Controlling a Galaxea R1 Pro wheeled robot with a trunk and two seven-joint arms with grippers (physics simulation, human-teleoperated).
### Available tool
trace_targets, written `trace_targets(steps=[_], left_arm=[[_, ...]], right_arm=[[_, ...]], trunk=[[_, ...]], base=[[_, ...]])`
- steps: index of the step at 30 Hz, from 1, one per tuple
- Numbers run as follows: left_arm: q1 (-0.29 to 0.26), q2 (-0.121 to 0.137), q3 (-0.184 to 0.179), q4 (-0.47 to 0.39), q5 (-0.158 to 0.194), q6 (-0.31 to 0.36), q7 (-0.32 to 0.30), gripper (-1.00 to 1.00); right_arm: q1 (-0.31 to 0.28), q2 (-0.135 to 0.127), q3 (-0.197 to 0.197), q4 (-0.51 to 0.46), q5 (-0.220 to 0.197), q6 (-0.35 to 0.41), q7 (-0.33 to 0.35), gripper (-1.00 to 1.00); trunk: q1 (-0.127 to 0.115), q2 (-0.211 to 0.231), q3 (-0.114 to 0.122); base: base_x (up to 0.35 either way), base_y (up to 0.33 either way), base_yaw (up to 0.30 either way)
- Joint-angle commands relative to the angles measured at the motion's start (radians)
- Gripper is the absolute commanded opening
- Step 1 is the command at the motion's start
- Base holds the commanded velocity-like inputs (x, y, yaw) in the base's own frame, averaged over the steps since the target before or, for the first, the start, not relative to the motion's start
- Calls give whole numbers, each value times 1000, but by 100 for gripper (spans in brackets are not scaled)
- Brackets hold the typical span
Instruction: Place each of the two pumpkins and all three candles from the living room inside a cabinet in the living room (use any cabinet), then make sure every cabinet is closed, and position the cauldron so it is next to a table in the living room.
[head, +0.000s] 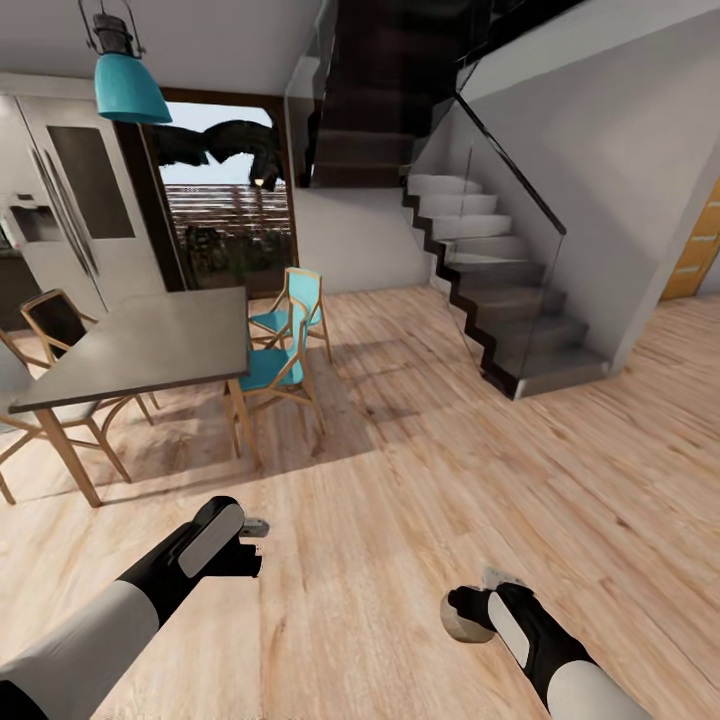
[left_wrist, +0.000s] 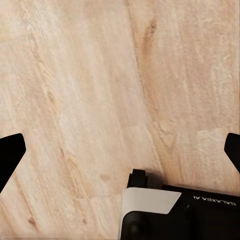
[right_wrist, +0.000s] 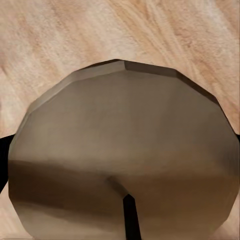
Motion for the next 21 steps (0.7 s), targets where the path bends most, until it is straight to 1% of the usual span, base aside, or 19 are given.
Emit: trace_targets(steps=[1,21], left_arm=[[-1,1,-5,-1,10,0,10,100],[-1,1,-6,-1,9,0,10,100]], right_arm=[[0,0,1,-3,-14,3,-9,-100],[-1,0,2,-3,-14,3,-9,-100]], trunk=[[-4,7,2],[-81,147,65]], base=[[0,0,284],[0,0,284]])
